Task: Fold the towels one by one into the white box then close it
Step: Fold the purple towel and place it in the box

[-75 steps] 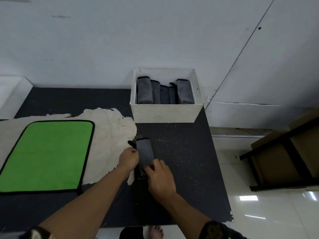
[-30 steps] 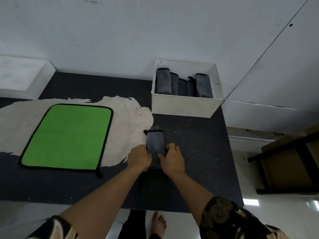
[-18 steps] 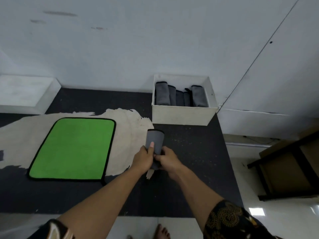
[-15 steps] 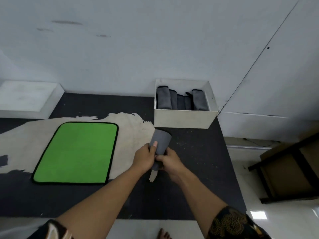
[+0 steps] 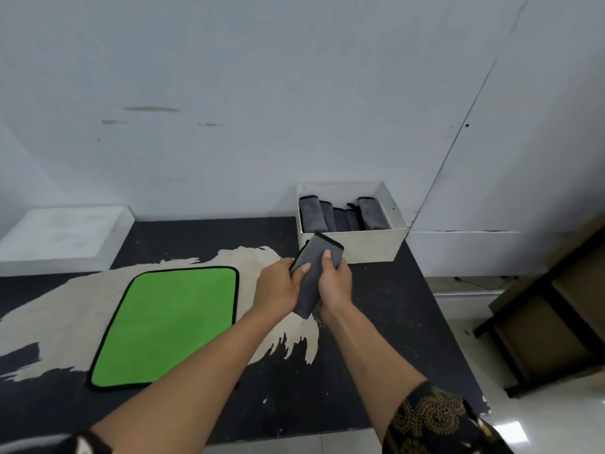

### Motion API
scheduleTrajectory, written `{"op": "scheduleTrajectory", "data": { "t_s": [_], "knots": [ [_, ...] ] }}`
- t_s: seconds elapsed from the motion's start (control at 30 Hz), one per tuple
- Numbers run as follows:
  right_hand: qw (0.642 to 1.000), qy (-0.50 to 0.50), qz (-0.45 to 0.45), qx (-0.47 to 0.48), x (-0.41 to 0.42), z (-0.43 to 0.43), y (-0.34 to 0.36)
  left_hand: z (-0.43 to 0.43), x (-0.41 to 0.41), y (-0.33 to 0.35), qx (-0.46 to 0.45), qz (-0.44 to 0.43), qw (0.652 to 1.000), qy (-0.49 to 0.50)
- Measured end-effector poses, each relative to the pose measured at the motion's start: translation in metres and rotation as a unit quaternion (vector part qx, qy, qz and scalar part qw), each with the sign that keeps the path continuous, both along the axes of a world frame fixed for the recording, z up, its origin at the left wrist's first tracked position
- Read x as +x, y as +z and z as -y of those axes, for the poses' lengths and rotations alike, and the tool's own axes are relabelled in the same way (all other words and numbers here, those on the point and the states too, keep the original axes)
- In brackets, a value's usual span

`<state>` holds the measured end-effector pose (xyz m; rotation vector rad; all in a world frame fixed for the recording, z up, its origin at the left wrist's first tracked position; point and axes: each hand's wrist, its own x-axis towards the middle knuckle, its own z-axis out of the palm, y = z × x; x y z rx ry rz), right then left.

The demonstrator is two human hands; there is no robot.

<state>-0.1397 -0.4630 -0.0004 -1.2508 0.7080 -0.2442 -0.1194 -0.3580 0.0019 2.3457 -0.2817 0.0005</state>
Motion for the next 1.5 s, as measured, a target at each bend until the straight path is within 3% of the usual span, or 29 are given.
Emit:
{"op": "scheduleTrajectory", "data": {
  "t_s": [0.07,0.2,0.27,0.47,0.57,0.67,0.73,0.83,1.03,1.23,1.4,1.5],
  "knots": [
    [1.0,-0.003,0.017,-0.021,-0.001,0.001,0.006,0.001,0.002,0.01,-0.019,-0.038,0.999,-0.004],
    [0.997,0.029,0.047,-0.046,-0.006,0.01,0.01,0.003,0.01,0.009,-0.158,-0.169,0.973,-0.023],
    [0.996,0.054,0.049,-0.051,-0.004,0.014,0.006,0.008,0.014,0.005,-0.192,-0.167,0.967,-0.024],
    [0.997,0.058,0.036,-0.043,0.029,0.042,0.001,0.035,0.039,0.003,-0.207,-0.06,0.977,0.003],
    [0.996,0.058,0.043,-0.054,0.062,0.07,0.001,0.057,0.059,0.011,-0.212,-0.108,0.971,-0.009],
    [0.995,0.06,0.038,-0.072,0.106,0.105,0.001,0.085,0.094,0.02,-0.109,-0.123,0.985,-0.057],
    [0.991,0.102,0.024,-0.08,0.136,0.132,0.002,0.104,0.127,0.026,-0.076,-0.118,0.99,-0.033],
    [0.98,0.183,0.001,-0.083,0.171,0.168,0.006,0.127,0.169,0.024,-0.104,-0.162,0.981,0.034],
    [0.935,0.21,-0.063,-0.28,0.227,0.218,-0.014,0.17,0.222,-0.006,-0.053,-0.254,0.965,0.027],
    [0.867,0.213,-0.102,-0.438,0.253,0.24,-0.041,0.205,0.249,-0.034,-0.016,-0.208,0.978,0.022],
    [0.822,0.232,-0.063,-0.515,0.259,0.247,-0.06,0.218,0.257,-0.061,0.01,-0.174,0.984,0.033],
    [0.781,0.272,-0.093,-0.554,0.263,0.249,-0.067,0.222,0.261,-0.072,0.04,-0.181,0.982,0.017]
  ]
}}
